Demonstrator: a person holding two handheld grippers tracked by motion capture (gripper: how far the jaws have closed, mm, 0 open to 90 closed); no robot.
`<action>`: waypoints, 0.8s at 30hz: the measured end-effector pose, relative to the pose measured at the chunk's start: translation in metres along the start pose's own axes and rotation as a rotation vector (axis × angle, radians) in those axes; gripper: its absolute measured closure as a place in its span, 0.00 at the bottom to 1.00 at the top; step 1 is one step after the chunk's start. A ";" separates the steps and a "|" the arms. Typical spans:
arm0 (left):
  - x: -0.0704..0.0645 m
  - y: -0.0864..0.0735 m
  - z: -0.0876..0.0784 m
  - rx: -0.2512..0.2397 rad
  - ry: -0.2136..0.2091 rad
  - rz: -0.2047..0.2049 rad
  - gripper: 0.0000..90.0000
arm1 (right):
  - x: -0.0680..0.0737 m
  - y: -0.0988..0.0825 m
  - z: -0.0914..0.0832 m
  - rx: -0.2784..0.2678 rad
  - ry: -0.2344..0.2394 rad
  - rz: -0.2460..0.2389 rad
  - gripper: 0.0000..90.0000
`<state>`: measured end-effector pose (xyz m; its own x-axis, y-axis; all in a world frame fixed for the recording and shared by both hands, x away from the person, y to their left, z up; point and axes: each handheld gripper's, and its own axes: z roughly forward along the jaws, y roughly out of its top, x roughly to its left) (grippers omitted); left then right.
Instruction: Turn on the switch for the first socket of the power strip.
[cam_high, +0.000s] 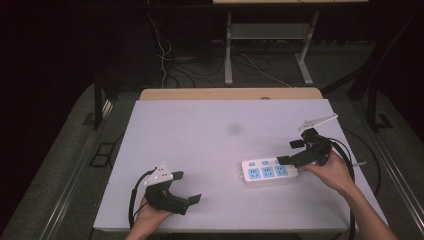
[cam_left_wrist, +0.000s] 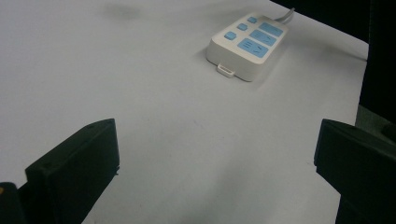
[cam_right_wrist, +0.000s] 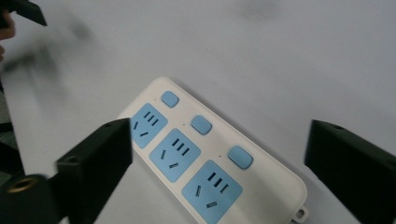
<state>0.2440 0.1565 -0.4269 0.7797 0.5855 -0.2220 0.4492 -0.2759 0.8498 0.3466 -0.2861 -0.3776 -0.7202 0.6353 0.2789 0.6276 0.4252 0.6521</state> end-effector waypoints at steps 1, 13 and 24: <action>0.000 0.000 0.000 0.001 0.000 0.000 0.00 | -0.001 0.000 0.000 -0.001 0.008 -0.001 0.14; 0.000 0.000 0.000 0.001 0.000 0.002 0.00 | -0.009 0.001 0.008 0.009 0.002 -0.009 0.70; 0.001 0.000 -0.001 0.000 0.001 0.002 0.00 | -0.014 0.000 0.017 0.056 0.032 -0.021 0.99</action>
<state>0.2442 0.1572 -0.4267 0.7801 0.5856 -0.2202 0.4478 -0.2769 0.8502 0.3624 -0.2838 -0.3937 -0.7422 0.6050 0.2883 0.6269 0.4745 0.6180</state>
